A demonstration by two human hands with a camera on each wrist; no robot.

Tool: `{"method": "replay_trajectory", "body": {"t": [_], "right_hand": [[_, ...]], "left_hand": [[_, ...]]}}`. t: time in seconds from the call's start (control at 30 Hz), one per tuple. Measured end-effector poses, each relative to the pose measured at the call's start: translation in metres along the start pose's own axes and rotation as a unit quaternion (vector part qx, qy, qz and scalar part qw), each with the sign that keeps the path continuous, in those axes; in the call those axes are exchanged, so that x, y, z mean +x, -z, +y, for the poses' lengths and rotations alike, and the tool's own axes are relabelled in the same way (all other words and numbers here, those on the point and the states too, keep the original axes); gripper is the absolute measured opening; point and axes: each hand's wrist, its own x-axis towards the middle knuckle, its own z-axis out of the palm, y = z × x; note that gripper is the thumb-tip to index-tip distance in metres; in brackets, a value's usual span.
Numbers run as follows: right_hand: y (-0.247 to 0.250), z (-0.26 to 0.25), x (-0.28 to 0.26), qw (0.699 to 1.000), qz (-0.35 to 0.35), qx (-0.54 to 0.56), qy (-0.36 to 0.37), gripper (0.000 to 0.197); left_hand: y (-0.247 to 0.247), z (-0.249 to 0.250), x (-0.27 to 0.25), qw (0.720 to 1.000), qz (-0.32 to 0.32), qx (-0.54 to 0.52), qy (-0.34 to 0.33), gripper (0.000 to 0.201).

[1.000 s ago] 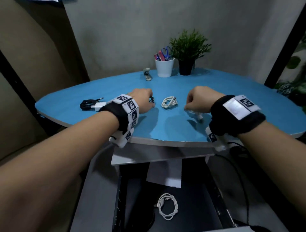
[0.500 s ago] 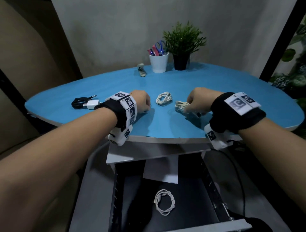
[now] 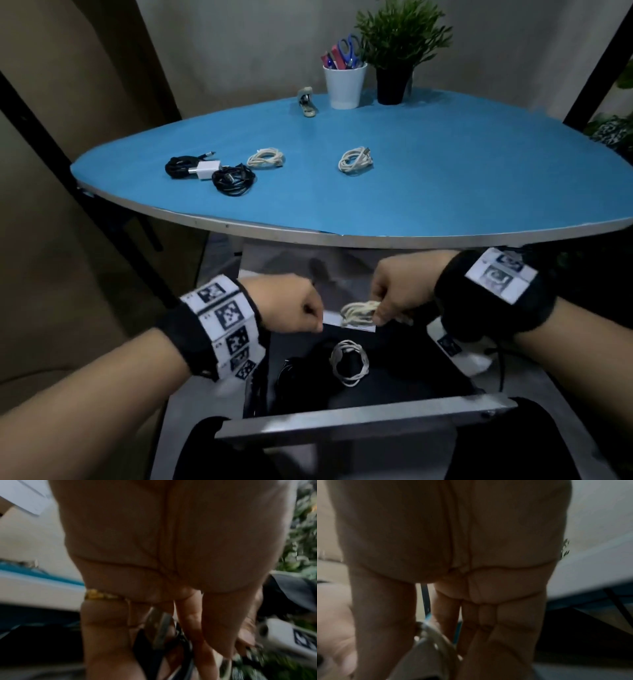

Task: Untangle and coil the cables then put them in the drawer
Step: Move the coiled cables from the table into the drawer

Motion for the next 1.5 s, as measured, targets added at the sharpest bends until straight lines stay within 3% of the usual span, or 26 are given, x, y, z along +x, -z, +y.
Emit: {"method": "replay_trajectory", "body": {"t": [0.13,0.27,0.47,0.6,0.67,0.8,0.93,1.07,1.13,1.23,1.3,1.4,1.5], "right_hand": [[-0.034,0.014,0.034,0.987,-0.090,-0.109,-0.072,0.032],[-0.056,0.017,0.062,0.959,-0.132,-0.241,-0.077,0.027],[-0.075,0.038,0.078,0.953,-0.098,-0.279,-0.065,0.029],[-0.076,0.028,0.077,0.942,-0.151,-0.289,-0.082,0.018],[-0.068,0.019,0.070,0.946,-0.147,-0.279,-0.071,0.022],[-0.031,-0.008,0.037,0.982,-0.056,-0.178,-0.030,0.031],[0.015,-0.036,0.003,0.999,-0.004,-0.043,0.001,0.021],[0.060,-0.054,-0.008,0.996,0.051,0.055,0.039,0.019],[0.082,-0.057,-0.001,0.993,0.098,0.048,0.036,0.018],[0.116,-0.056,0.019,0.984,0.180,0.001,0.002,0.017],[0.136,-0.050,0.039,0.973,0.224,-0.053,-0.031,0.020],[0.155,-0.043,0.068,0.951,0.265,-0.137,-0.081,0.022],[0.163,-0.031,0.092,0.946,0.240,-0.177,-0.131,0.030]], "left_hand": [[-0.050,-0.017,0.033,0.996,-0.044,0.049,0.057,0.025],[-0.073,-0.026,0.059,0.988,-0.061,0.097,0.106,0.033],[-0.093,-0.026,0.071,0.971,-0.138,0.164,0.105,0.035],[-0.093,-0.030,0.066,0.969,-0.171,0.152,0.095,0.042],[-0.085,-0.029,0.061,0.973,-0.169,0.135,0.080,0.047],[-0.054,-0.025,0.039,0.991,-0.117,0.053,0.045,0.042],[-0.003,-0.022,0.006,0.998,-0.039,-0.002,0.041,0.035],[0.053,-0.024,-0.017,0.981,0.089,-0.172,0.018,0.018],[0.078,-0.035,-0.018,0.970,0.204,-0.125,0.038,0.016],[0.109,-0.059,-0.010,0.931,0.348,0.002,0.114,0.027],[0.124,-0.077,-0.001,0.916,0.347,0.080,0.187,0.036],[0.136,-0.101,0.010,0.907,0.261,0.163,0.287,0.043],[0.137,-0.116,0.020,0.914,0.213,0.157,0.309,0.041]]}}
